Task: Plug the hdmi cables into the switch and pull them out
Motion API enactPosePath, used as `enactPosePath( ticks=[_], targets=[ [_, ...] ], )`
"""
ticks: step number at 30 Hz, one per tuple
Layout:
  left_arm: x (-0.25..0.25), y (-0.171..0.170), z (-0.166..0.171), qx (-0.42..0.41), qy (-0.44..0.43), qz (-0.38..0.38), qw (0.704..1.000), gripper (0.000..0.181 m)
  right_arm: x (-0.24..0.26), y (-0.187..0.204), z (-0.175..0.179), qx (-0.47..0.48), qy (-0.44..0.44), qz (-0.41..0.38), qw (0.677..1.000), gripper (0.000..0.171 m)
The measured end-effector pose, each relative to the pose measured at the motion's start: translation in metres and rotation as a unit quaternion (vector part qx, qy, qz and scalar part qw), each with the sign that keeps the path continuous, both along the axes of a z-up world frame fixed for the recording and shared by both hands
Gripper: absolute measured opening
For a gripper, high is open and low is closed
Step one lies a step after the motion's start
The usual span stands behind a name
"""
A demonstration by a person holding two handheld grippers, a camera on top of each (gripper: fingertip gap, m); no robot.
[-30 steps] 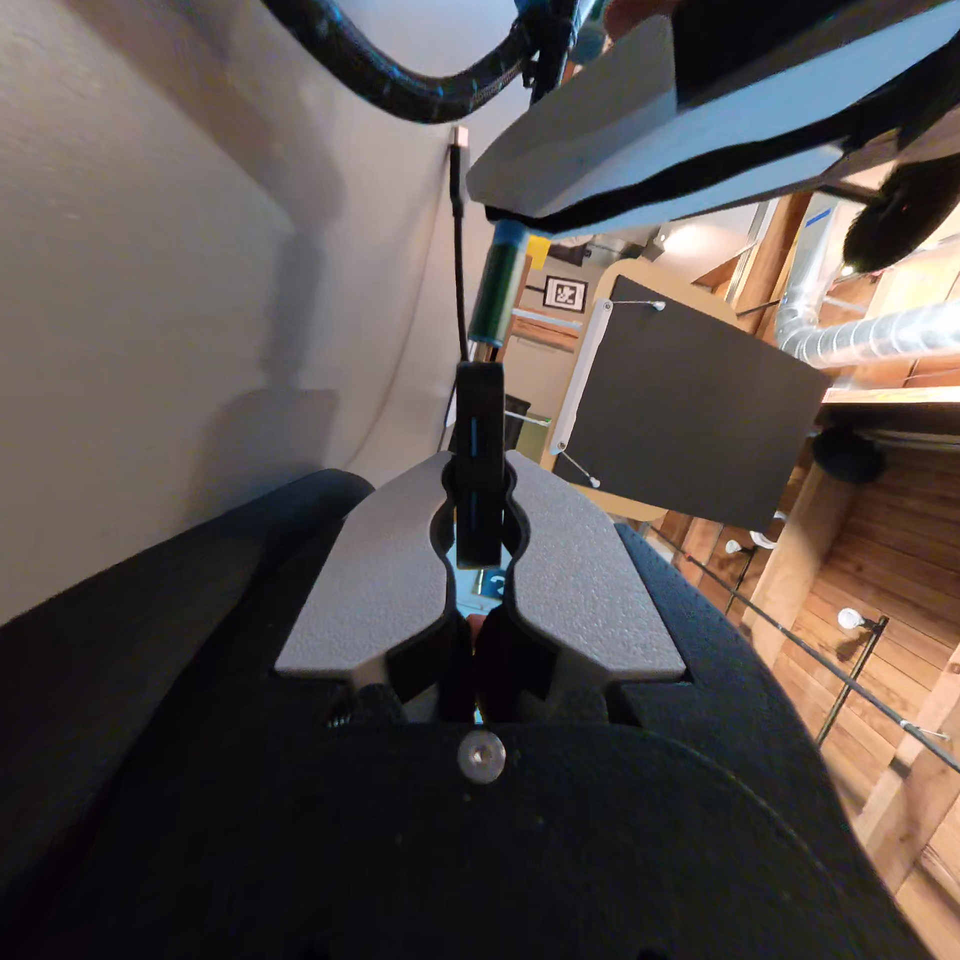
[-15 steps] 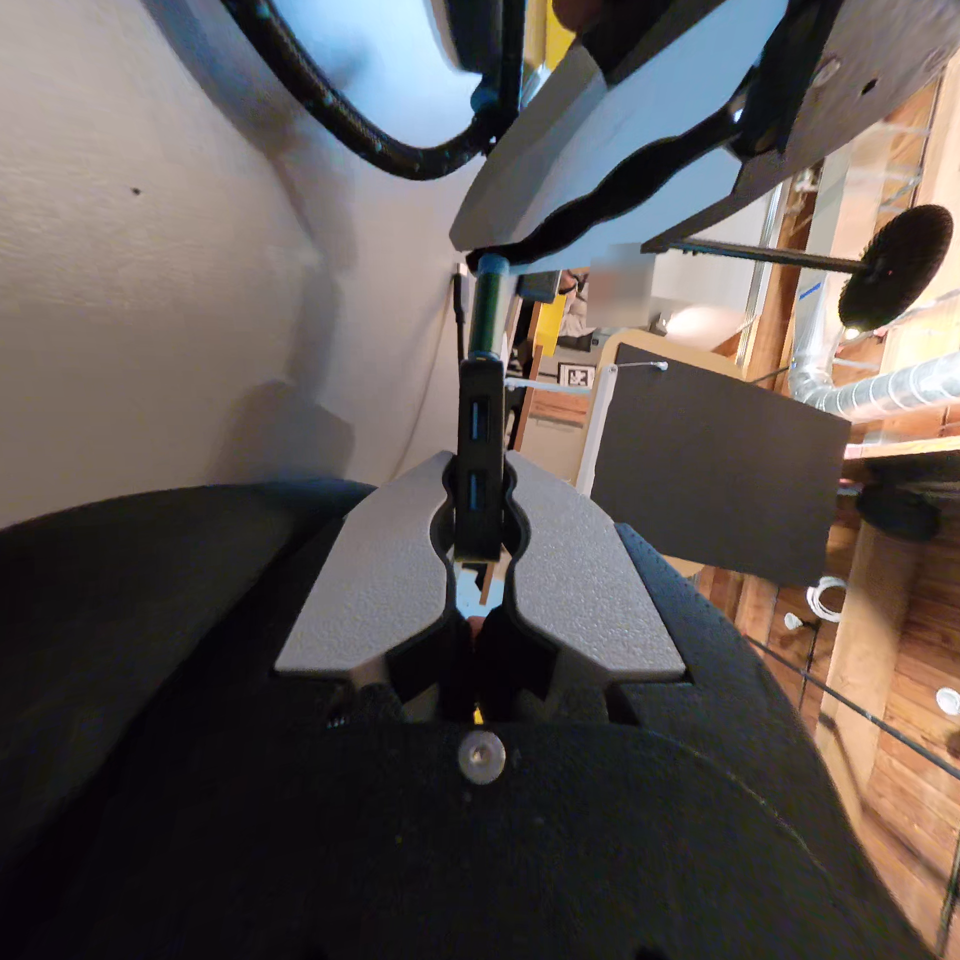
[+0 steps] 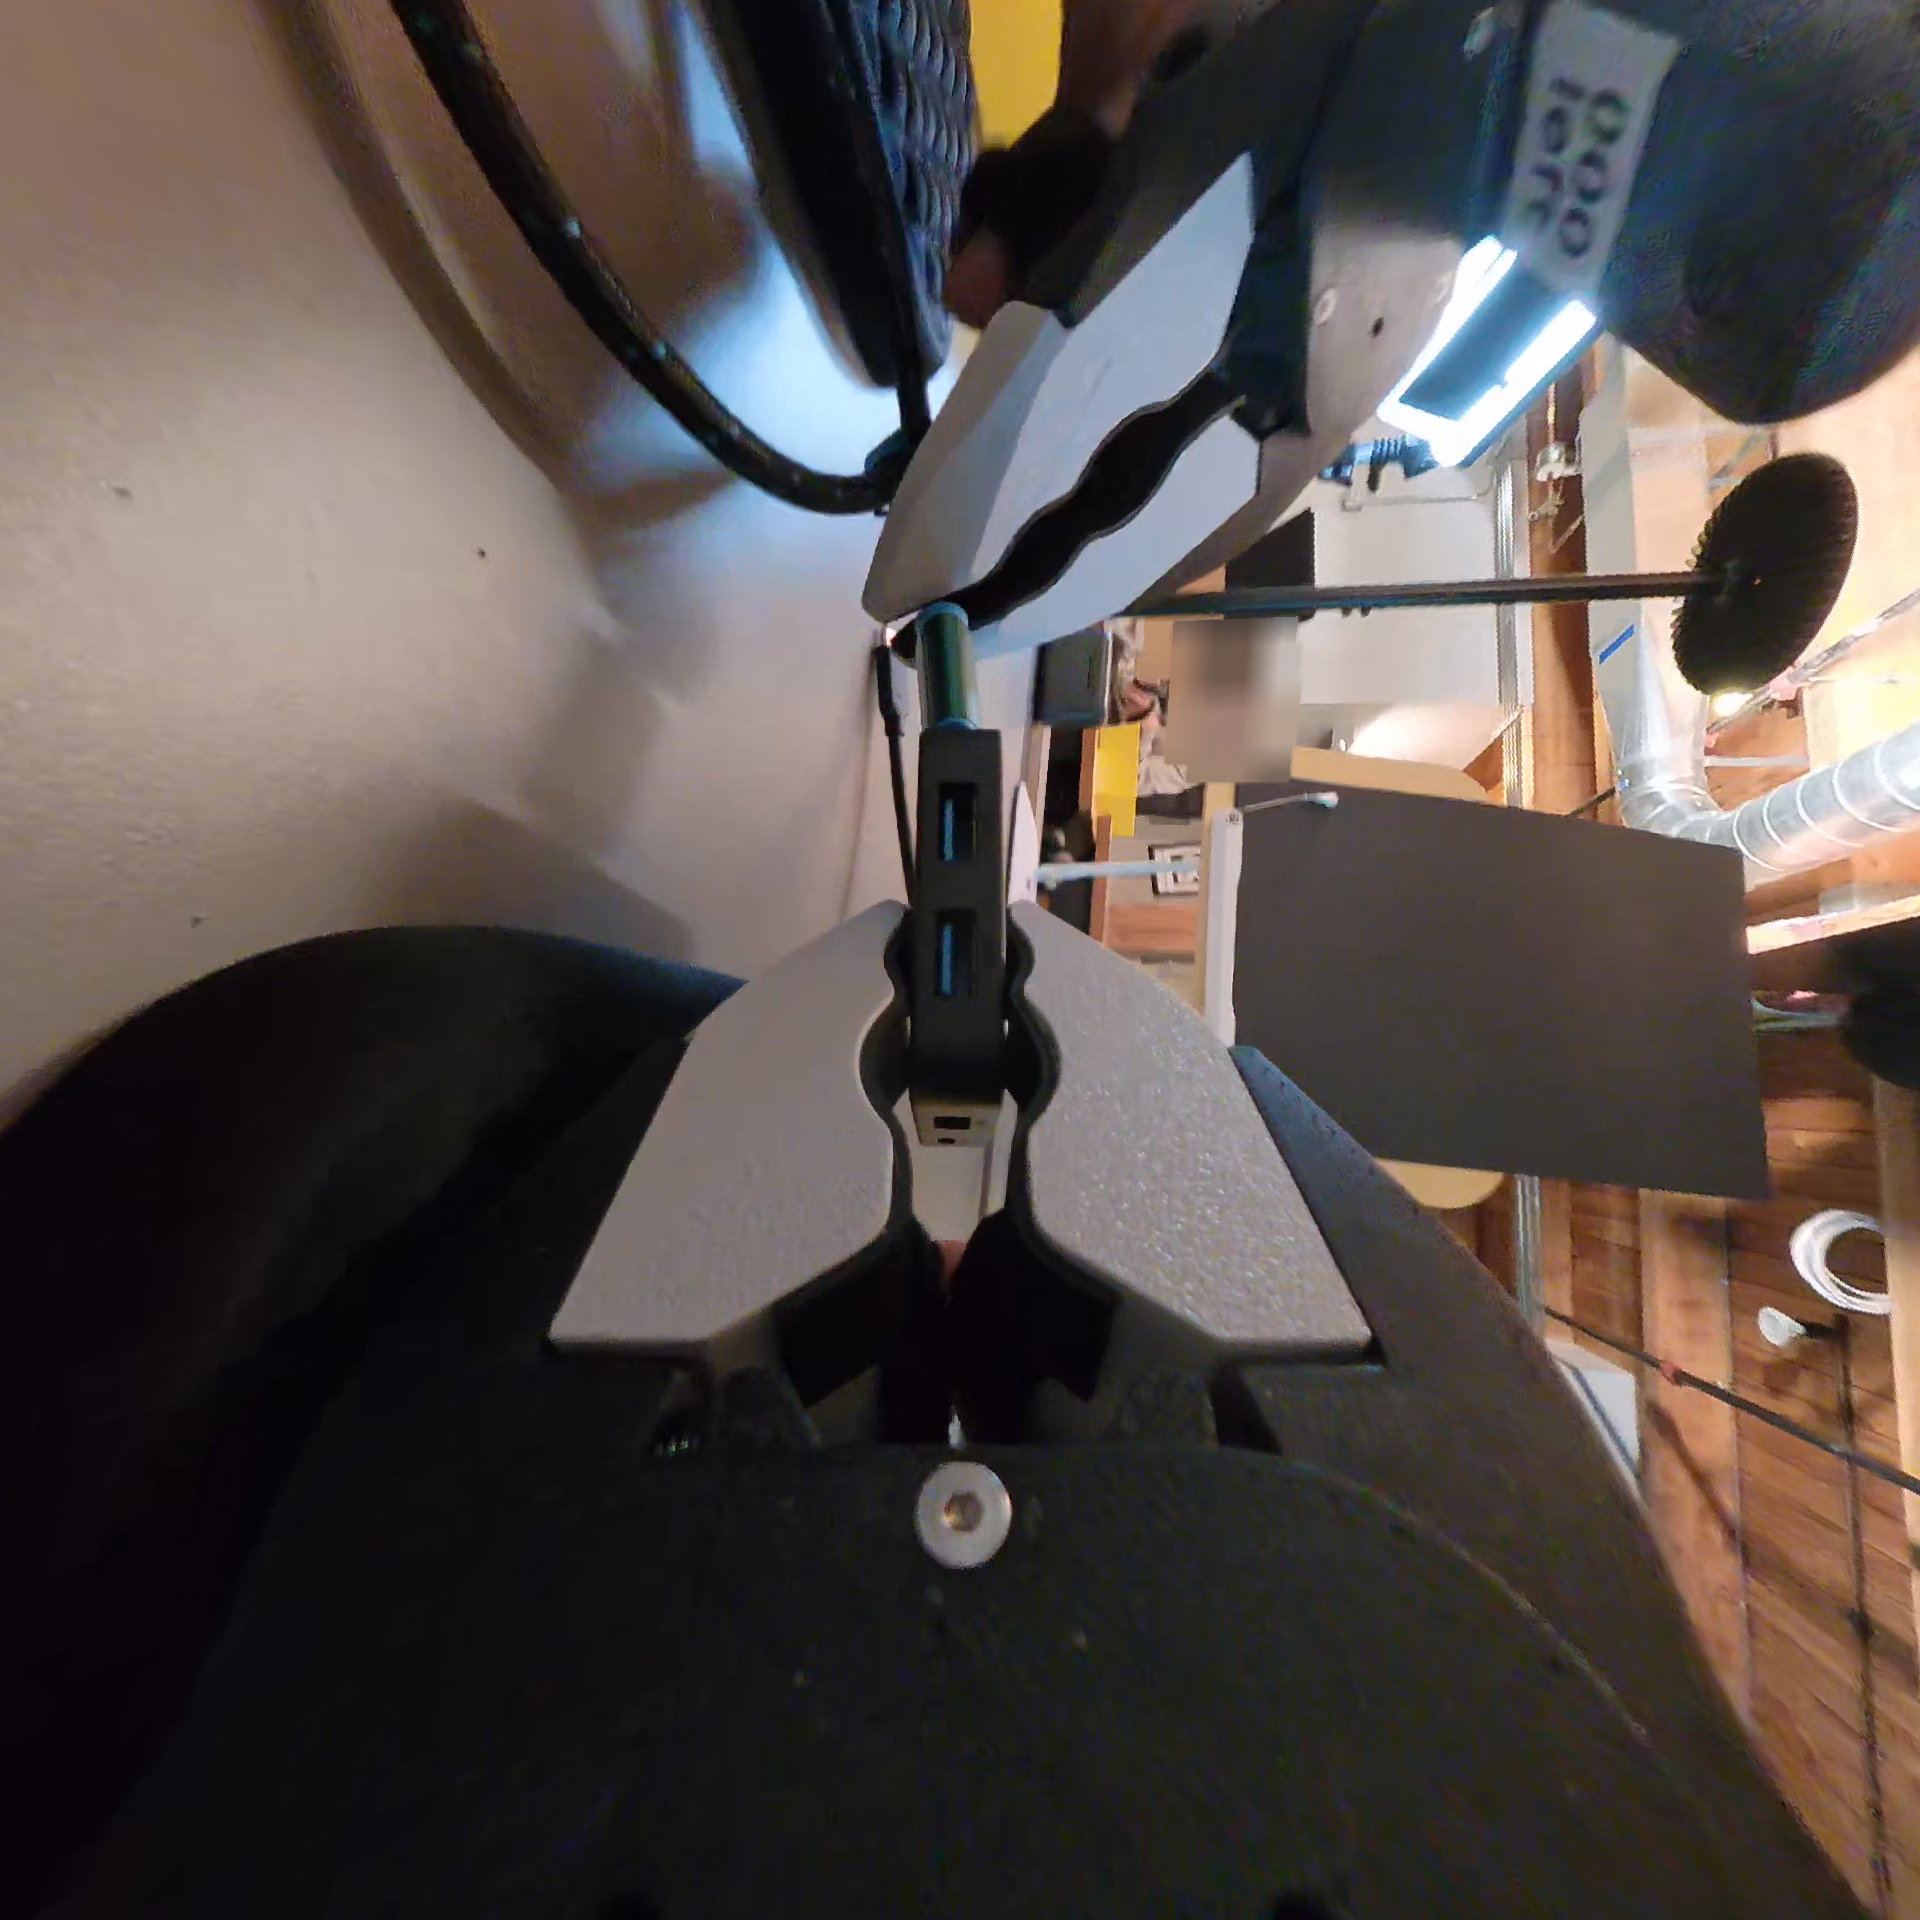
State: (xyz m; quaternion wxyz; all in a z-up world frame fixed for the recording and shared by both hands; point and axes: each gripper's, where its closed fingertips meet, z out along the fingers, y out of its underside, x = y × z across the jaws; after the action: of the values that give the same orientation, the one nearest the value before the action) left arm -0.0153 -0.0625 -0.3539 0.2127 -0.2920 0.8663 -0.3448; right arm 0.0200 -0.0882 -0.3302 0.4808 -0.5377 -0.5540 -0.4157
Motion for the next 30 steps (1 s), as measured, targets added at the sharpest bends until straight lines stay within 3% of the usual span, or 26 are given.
enactPosePath(
  ticks=[2, 5, 16, 23, 26, 30],
  targets=[
    [0.002, 0.001, -0.003, 0.023, 0.029, 0.052, 0.998, 0.006, 0.002, 0.001, -0.003, -0.005, -0.035, -0.017, 0.999, 0.013],
    [-0.001, 0.002, -0.006, 0.096, 0.029, 0.06, 0.993, 0.006, 0.0, 0.001, -0.006, -0.014, -0.045, -0.014, 0.999, 0.013],
    [-0.007, -0.006, 0.009, 0.079, -0.015, 0.022, 0.997, 0.007, -0.008, -0.005, 0.007, -0.005, -0.028, 0.011, 1.0, 0.013],
    [-0.033, -0.025, 0.066, 0.053, -0.102, -0.04, 0.993, 0.006, -0.046, -0.027, 0.055, 0.057, 0.065, 0.105, 0.991, 0.013],
    [-0.039, -0.027, 0.068, 0.069, -0.098, -0.051, 0.991, 0.007, -0.052, -0.03, 0.06, 0.053, 0.055, 0.116, 0.99, 0.013],
    [-0.05, -0.033, 0.073, 0.027, -0.118, -0.098, 0.988, 0.006, -0.074, -0.039, 0.067, 0.054, 0.078, 0.174, 0.98, 0.013]
  ],
)
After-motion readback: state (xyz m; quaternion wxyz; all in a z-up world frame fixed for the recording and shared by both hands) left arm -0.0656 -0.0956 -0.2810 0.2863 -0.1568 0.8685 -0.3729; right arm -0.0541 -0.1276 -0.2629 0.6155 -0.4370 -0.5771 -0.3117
